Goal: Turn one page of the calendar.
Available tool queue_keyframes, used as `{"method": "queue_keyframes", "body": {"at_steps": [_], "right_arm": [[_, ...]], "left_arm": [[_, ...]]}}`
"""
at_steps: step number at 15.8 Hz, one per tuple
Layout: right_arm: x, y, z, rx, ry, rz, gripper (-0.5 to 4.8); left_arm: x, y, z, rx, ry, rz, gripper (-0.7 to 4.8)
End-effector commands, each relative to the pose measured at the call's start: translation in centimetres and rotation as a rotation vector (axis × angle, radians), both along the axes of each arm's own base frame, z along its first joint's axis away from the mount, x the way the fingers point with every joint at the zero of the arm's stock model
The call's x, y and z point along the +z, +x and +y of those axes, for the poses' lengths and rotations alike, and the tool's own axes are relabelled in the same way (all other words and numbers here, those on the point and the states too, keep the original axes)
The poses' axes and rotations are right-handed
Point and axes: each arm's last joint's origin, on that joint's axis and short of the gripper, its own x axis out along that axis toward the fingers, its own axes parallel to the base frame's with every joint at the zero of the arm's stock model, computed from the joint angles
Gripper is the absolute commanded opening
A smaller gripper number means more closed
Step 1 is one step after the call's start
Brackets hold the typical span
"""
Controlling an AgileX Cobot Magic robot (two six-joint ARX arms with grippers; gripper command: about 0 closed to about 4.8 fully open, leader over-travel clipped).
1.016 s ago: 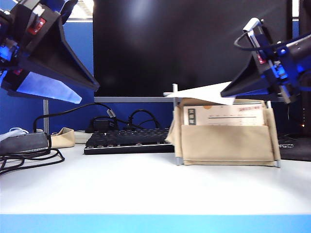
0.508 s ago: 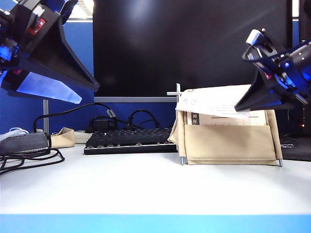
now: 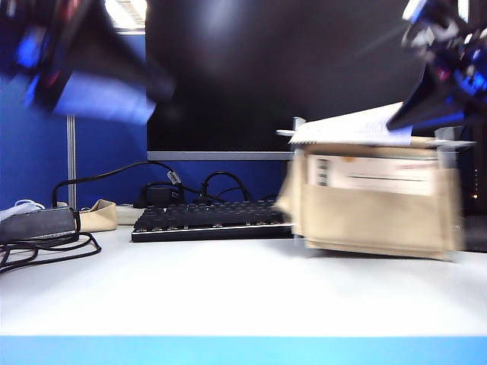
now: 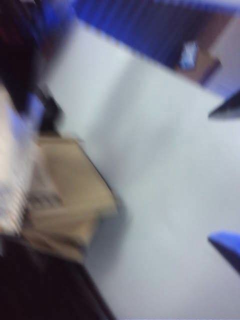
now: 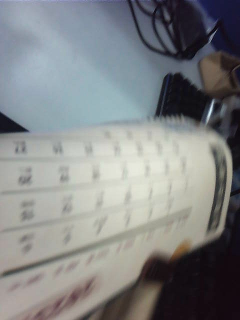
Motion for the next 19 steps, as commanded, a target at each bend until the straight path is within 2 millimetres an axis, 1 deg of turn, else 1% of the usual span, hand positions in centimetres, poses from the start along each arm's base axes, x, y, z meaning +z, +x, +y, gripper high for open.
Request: {"method": "queue_keyframes", "body": {"at_steps": [1, 5, 6, 7, 8, 9, 11, 13, 15, 16, 17, 19], "right_arm": [[0.4, -0.9, -0.2, 0.050, 0.024, 0.038, -0.07], [0.2, -1.5, 0.0, 0.209, 0.107, 0.101, -0.07], [0.4, -1.6, -0.2, 0.278, 0.154, 0.101, -0.07], [0.1, -2.2, -1.2, 0.348, 0.251, 0.196, -0.07], [-0.2, -2.3, -1.7, 0.310, 0.252, 0.242, -0.07], [-0.7, -2.5, -2.6, 0.249, 0.248, 0.288, -0.07], [-0.5, -2.7, -3.6, 0.190, 0.243, 0.323, -0.07], [1.1, -2.6, -4.5, 0.166, 0.224, 0.322, -0.07], [3.2, -2.8, -4.8, 0.187, 0.186, 0.304, -0.07], [4.8, -3.0, -4.8, 0.200, 0.163, 0.300, -0.07], [5.6, -3.1, -4.8, 0.203, 0.162, 0.302, -0.07], [5.8, -3.1, -4.8, 0.210, 0.169, 0.301, -0.07]], "left_arm": [[0.8, 0.4, -0.4, -0.045, -0.037, 0.001, 2.90], [0.8, 0.6, -0.5, -0.040, -0.039, -0.019, 2.90], [0.8, 0.6, -0.5, -0.042, -0.035, -0.021, 2.90], [0.7, 0.7, -0.5, -0.044, -0.023, -0.038, 2.90], [0.6, 0.8, -0.6, -0.045, -0.019, -0.033, 2.91], [0.2, 0.9, -0.6, -0.052, 0.001, -0.034, 2.91], [-0.1, 1.1, -0.7, -0.052, 0.011, -0.017, 2.91], [-0.4, 1.3, -0.9, -0.052, 0.014, -0.011, 2.91], [-0.6, 1.5, -1.0, -0.052, 0.016, -0.007, 2.91], [-0.6, 1.5, -1.0, -0.052, 0.016, -0.007, 2.91], [-0.6, 1.6, -1.0, -0.052, 0.015, -0.010, 2.91], [-0.6, 1.5, -1.0, -0.053, 0.015, -0.006, 2.91]]}}
